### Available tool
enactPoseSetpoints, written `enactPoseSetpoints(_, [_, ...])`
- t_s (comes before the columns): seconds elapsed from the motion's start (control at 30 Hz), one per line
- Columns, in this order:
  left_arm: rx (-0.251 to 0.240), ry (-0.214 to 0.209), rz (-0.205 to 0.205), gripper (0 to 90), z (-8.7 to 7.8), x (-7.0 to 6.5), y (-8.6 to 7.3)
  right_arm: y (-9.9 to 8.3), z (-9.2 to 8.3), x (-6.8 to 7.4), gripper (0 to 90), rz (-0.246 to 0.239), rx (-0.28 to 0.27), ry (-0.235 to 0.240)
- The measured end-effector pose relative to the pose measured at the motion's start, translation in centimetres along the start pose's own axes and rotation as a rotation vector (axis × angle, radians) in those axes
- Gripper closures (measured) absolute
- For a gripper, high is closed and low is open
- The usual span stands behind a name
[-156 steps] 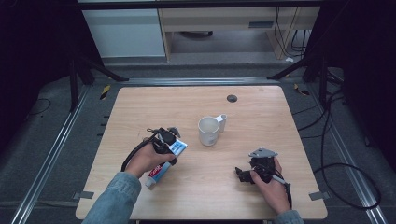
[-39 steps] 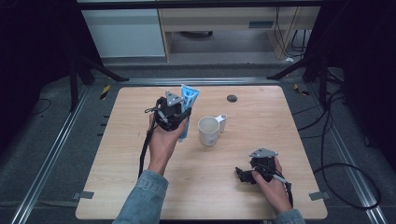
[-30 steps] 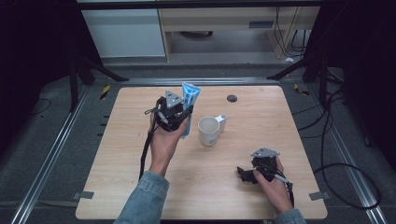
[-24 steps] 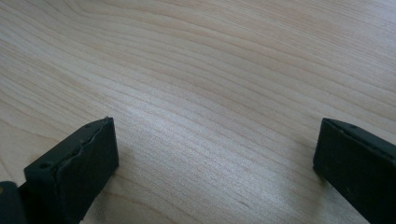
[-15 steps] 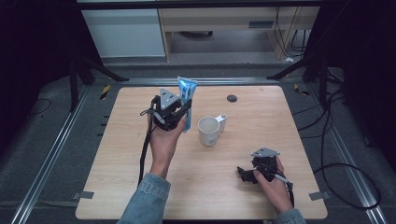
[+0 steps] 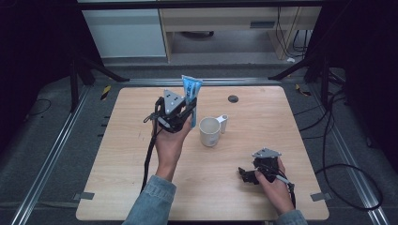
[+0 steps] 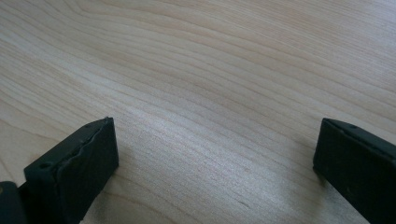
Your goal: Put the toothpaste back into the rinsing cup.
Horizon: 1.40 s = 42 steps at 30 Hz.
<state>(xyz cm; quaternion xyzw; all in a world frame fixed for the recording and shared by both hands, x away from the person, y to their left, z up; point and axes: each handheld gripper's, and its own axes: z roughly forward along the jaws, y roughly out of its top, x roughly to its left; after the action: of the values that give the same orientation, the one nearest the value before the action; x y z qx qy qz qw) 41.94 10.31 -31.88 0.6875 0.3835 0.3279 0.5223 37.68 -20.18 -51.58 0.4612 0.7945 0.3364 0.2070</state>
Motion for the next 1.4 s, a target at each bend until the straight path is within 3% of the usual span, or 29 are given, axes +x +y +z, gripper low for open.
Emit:
enactPoseSetpoints(0.2, [-0.046,0.0,-0.013,72.6,0.2,-0.4,0.2,0.0,0.0,0.0,0.3,-0.001,0.0,0.0])
enactPoseSetpoints(0.63, [-0.062,-0.018,-0.02,72.6,2.7,-1.1,-0.7,0.0,0.0,0.0,0.3,0.003,0.001,0.002])
enactPoseSetpoints(0.8, [-0.093,-0.017,-0.019,72.5,3.1,-1.5,-0.6,0.0,0.0,0.0,0.3,0.003,0.001,0.002])
enactPoseSetpoints(1.03, [-0.091,-0.044,0.0,72.5,3.9,-2.2,-1.0,0.0,0.0,0.0,0.3,0.001,0.0,0.002])
enactPoseSetpoints(1.2, [-0.131,-0.072,-0.021,72.5,4.3,-2.7,-1.3,0.0,0.0,0.0,0.3,0.001,0.001,0.002])
enactPoseSetpoints(1.4, [-0.149,-0.08,-0.013,72.5,4.5,-3.1,-1.5,0.0,0.0,0.0,0.3,-0.001,-0.001,0.001])
